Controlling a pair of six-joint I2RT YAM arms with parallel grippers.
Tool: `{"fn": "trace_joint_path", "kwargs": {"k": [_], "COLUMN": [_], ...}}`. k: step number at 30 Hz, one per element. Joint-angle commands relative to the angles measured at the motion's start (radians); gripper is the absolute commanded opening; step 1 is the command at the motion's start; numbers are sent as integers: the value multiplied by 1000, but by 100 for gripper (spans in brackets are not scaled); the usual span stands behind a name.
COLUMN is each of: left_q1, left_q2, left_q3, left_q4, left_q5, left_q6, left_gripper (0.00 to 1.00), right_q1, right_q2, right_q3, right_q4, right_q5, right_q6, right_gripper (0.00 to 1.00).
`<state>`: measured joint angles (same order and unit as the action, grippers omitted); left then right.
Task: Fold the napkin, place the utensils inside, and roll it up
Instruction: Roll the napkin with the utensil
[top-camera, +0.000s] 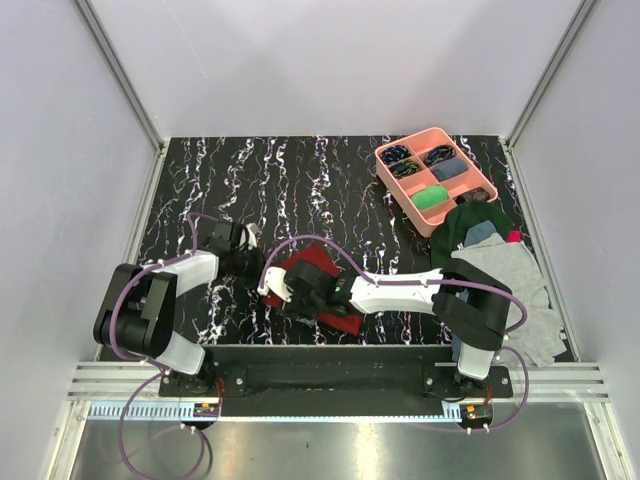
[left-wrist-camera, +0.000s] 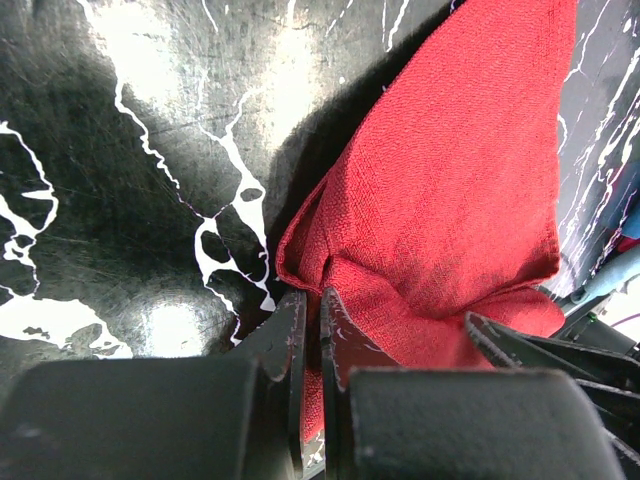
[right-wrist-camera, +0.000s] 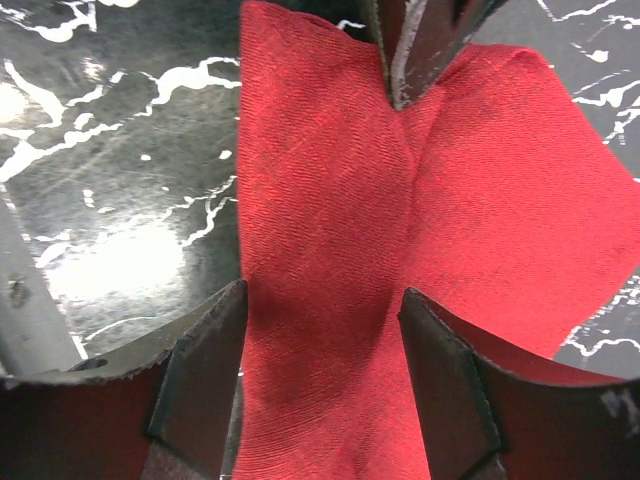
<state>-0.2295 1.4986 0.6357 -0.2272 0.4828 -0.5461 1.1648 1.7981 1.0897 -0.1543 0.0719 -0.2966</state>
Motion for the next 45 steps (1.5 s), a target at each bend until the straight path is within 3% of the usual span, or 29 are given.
{"fn": "trace_joint_path", "kwargs": {"k": [1,10,16,19,20,23,27,34,45], "left_q1": [5,5,5,5,5,12,18,15,-48], "left_q2": [22,28,15,-9,-18,-63,-121,-170,-117], "left_q3": [19,22,32,44,47,41,19,-39,-103], "left_q4": [-32,-31,-17,-14,-14,-21,-24,43,129], "left_q5": [-6,2,17,5,-3,-44,-102,-38,34], "left_q6": [34,35,43,44,44,44,38,32,9], "left_gripper": [0,0,1,17,30,48,63,73,74], "right_q1": [3,1,-69,-120,-151,-203,-260,-315,-379], "right_q2": [9,50,118,147,152,161,190,286,428], "right_q3": [13,15,90,104,108,124,165,257,328], "right_q4": [30,18,-114,-166,-174,-209,-272,-338,-366], "right_q5": [63,-3,-184,-331,-369,-490,-694,-926,-1216], "right_q6": [-50,-35,53,97,117,148,189,228,231], "right_gripper": [72,70,48,40,39,37,35,34,33]}}
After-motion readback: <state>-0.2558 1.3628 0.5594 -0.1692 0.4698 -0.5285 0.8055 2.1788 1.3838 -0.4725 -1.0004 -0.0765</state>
